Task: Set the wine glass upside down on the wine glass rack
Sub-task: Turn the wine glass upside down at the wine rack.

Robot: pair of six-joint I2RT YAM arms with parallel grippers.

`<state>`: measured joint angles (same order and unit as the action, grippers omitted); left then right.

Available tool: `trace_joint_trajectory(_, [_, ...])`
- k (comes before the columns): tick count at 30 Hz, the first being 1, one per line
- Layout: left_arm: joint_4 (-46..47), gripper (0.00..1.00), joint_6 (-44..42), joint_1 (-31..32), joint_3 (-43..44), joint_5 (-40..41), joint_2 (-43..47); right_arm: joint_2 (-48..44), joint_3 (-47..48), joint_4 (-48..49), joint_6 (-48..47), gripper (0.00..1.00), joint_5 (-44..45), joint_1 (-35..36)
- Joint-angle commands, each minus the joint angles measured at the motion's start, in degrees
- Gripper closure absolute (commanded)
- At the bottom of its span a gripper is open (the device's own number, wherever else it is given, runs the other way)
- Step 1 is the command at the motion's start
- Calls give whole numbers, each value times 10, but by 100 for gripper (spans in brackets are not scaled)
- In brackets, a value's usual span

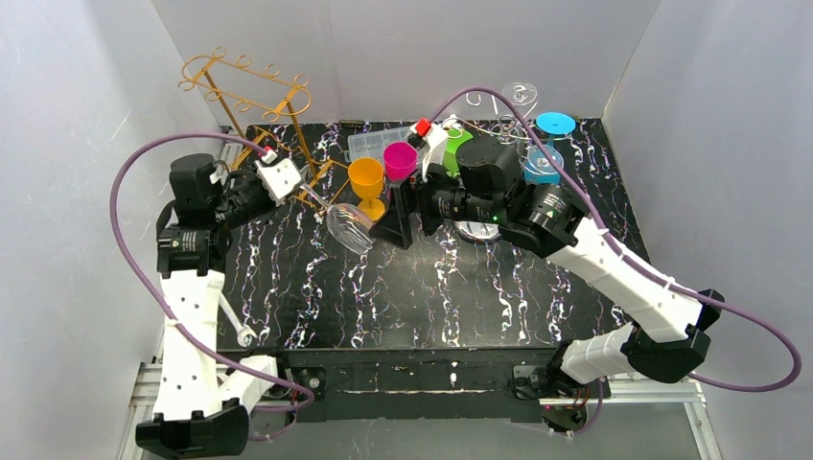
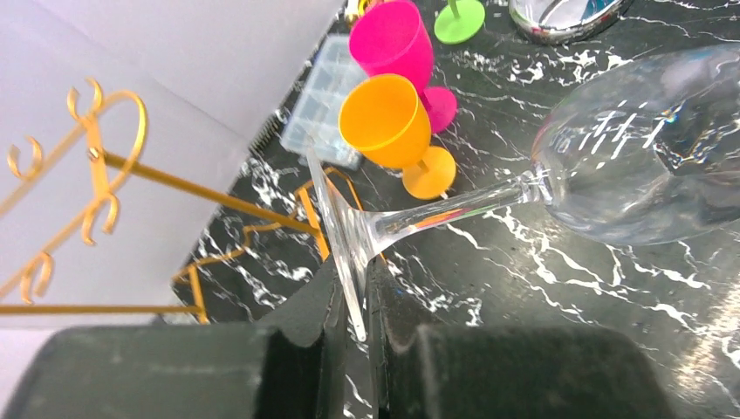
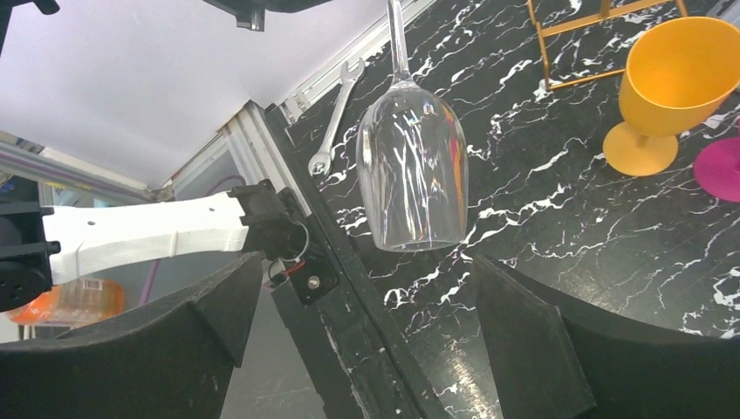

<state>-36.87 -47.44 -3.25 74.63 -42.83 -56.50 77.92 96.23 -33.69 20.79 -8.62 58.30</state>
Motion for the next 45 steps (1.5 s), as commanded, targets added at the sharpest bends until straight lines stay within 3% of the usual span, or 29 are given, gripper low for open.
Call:
trace_joint_trajectory(1, [26, 100, -85, 4, 13, -84, 39, 14, 6, 51, -13, 2, -42, 1])
trace_joint_trajectory(11, [41, 100, -177, 17, -16, -140, 80, 9, -100, 238, 12, 2, -95, 2])
trace_joint_trajectory(19, [52, 100, -198, 20, -15, -142, 81, 0, -183, 319, 31, 1, -128, 4])
trace_joint_trajectory(45, [100, 100, -192, 47, -36, -149, 95, 62, -220, 401, 0, 4, -63, 49])
